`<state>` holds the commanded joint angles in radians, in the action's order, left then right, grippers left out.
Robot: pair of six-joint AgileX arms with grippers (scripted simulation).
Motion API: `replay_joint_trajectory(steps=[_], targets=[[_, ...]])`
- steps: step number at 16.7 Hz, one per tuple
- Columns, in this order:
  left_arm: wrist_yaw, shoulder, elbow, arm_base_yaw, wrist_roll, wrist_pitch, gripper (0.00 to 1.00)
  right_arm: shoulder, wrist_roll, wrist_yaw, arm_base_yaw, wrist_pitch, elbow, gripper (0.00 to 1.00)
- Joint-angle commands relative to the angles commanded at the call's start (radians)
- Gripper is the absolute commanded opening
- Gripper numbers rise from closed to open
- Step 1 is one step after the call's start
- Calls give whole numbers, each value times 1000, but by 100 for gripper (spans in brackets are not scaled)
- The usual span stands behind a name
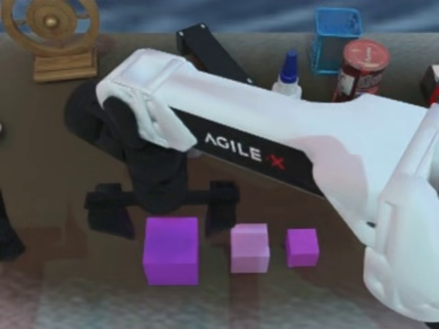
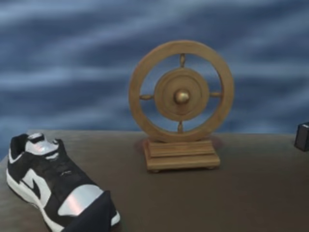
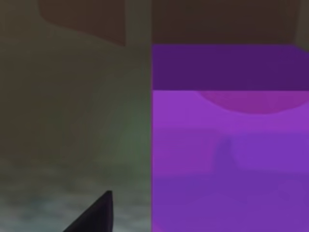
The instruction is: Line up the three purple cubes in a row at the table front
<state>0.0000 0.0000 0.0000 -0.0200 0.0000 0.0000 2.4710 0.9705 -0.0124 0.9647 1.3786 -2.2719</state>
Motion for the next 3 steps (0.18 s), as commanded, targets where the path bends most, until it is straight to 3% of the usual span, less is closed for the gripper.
replay_joint_trajectory(steps=[3], targets=[[0,0,0,0,0,0,100,-6,-1,0,1,39,-38,100]])
